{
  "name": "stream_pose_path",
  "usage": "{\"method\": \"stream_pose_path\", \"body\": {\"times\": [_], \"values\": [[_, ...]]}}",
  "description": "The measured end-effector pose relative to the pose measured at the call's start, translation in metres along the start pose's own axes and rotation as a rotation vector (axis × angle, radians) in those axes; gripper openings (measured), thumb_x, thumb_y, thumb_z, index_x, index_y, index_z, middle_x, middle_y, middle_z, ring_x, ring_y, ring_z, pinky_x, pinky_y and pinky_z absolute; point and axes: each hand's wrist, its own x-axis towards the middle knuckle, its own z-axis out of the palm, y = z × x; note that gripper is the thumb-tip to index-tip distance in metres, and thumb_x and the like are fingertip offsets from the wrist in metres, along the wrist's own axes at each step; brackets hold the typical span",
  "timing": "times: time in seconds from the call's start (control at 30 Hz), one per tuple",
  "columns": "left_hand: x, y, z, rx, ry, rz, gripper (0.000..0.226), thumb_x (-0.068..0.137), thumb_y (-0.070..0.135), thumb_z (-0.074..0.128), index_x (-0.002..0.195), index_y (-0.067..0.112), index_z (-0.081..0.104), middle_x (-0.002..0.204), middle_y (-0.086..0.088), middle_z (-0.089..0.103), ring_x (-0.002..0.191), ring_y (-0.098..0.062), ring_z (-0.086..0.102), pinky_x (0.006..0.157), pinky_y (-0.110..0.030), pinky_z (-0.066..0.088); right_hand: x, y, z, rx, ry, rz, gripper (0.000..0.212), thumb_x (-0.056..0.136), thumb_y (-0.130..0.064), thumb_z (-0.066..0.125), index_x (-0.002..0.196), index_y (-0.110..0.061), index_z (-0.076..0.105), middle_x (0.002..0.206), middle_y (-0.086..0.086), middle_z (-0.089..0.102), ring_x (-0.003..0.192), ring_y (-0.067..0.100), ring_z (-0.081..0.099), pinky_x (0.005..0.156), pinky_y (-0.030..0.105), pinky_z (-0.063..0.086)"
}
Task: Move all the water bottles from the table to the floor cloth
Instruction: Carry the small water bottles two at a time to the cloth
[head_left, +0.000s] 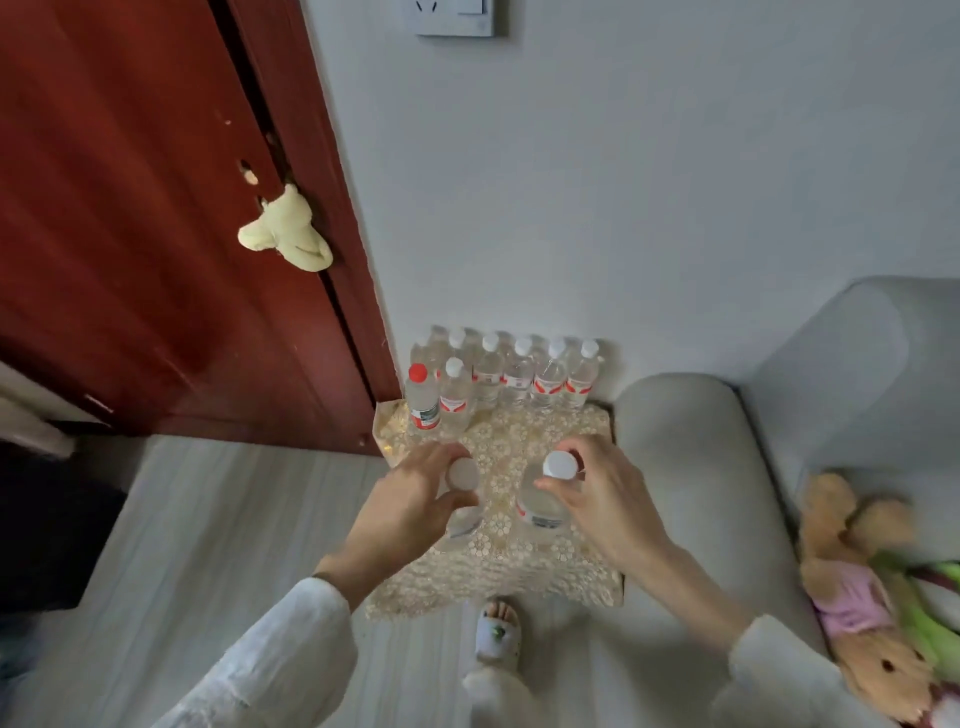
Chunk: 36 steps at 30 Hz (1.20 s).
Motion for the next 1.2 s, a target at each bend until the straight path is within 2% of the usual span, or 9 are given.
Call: {"method": "stream_pose_path", "body": {"times": [0.17, 0.23, 0.37, 0.53, 0.63, 0.73, 0.83, 1.1, 1.2], "values": [[0.087, -0.027, 0.036, 0.130, -0.048, -0.038, 0.036, 0.082, 0.023, 0.062, 0.116, 0.015, 0.051, 0.115, -0.003, 0.057, 0.102, -0.022, 0.053, 0.073, -0.029, 0.038, 0.086, 0.043, 0.030, 0.012, -0.060, 0.009, 0.033, 0.079, -0.024, 0.068, 0.104, -0.008, 0.054, 0.105, 0.010, 0.057, 0.097, 0.024, 0.049, 0.073, 0.027, 0.034], [0.116, -0.041, 0.052, 0.140, -0.053, -0.067, 0.038, 0.083, 0.023, 0.062, 0.117, 0.014, 0.050, 0.116, -0.005, 0.056, 0.102, -0.024, 0.053, 0.071, -0.028, 0.037, 0.115, 0.061, 0.049, 0.009, -0.062, 0.038, 0.034, 0.079, -0.022, 0.068, 0.105, -0.006, 0.054, 0.104, 0.012, 0.057, 0.097, 0.027, 0.049, 0.073, 0.028, 0.033], [0.167, -0.077, 0.089, 0.142, -0.086, -0.041, 0.037, 0.081, 0.012, 0.063, 0.116, 0.008, 0.050, 0.111, -0.012, 0.056, 0.098, -0.032, 0.055, 0.074, -0.044, 0.048, 0.161, 0.096, 0.093, -0.007, -0.042, 0.097, 0.035, 0.080, -0.024, 0.066, 0.107, -0.007, 0.053, 0.105, 0.013, 0.056, 0.096, 0.029, 0.051, 0.073, 0.030, 0.034], [0.211, -0.111, 0.120, 0.139, -0.124, -0.008, 0.039, 0.082, 0.000, 0.058, 0.119, 0.004, 0.048, 0.113, -0.016, 0.054, 0.101, -0.031, 0.053, 0.077, -0.038, 0.045, 0.198, 0.124, 0.128, -0.004, -0.067, 0.170, 0.035, 0.082, -0.023, 0.062, 0.113, -0.009, 0.051, 0.113, 0.010, 0.055, 0.103, 0.026, 0.050, 0.077, 0.029, 0.033], [0.232, -0.126, 0.130, 0.144, -0.136, -0.002, 0.040, 0.081, -0.004, 0.057, 0.120, 0.003, 0.048, 0.115, -0.016, 0.053, 0.102, -0.031, 0.051, 0.073, -0.034, 0.043, 0.214, 0.135, 0.141, 0.004, -0.087, 0.177, 0.034, 0.083, -0.020, 0.061, 0.112, -0.007, 0.051, 0.112, 0.011, 0.055, 0.102, 0.027, 0.051, 0.080, 0.031, 0.036], [0.243, -0.132, 0.135, 0.133, -0.162, 0.016, 0.041, 0.079, -0.009, 0.056, 0.118, 0.000, 0.048, 0.116, -0.018, 0.053, 0.105, -0.033, 0.051, 0.078, -0.042, 0.050, 0.222, 0.140, 0.150, -0.002, -0.109, 0.154, 0.030, 0.083, -0.016, 0.060, 0.109, -0.003, 0.052, 0.109, 0.015, 0.056, 0.099, 0.029, 0.050, 0.079, 0.031, 0.037], [0.254, -0.134, 0.137, 0.141, -0.151, 0.026, 0.041, 0.077, -0.011, 0.056, 0.116, 0.001, 0.051, 0.115, -0.016, 0.055, 0.107, -0.031, 0.052, 0.073, -0.041, 0.048, 0.230, 0.138, 0.157, -0.006, -0.115, 0.149, 0.031, 0.084, -0.015, 0.059, 0.111, -0.003, 0.051, 0.112, 0.015, 0.054, 0.102, 0.029, 0.050, 0.078, 0.027, 0.034], [0.275, -0.139, 0.140, 0.155, -0.141, 0.051, 0.044, 0.073, -0.017, 0.055, 0.114, -0.001, 0.051, 0.112, -0.019, 0.056, 0.107, -0.034, 0.050, 0.077, -0.043, 0.048, 0.246, 0.139, 0.159, 0.015, -0.087, 0.133, 0.032, 0.083, -0.015, 0.061, 0.111, -0.003, 0.051, 0.109, 0.015, 0.054, 0.098, 0.027, 0.050, 0.081, 0.029, 0.037], [0.279, -0.139, 0.143, 0.146, -0.131, 0.044, 0.045, 0.074, -0.017, 0.054, 0.115, -0.001, 0.050, 0.114, -0.019, 0.055, 0.107, -0.033, 0.049, 0.078, -0.042, 0.048, 0.249, 0.142, 0.161, 0.024, -0.060, 0.139, 0.031, 0.082, -0.017, 0.062, 0.109, -0.005, 0.052, 0.106, 0.012, 0.054, 0.094, 0.025, 0.051, 0.075, 0.024, 0.032]]}}
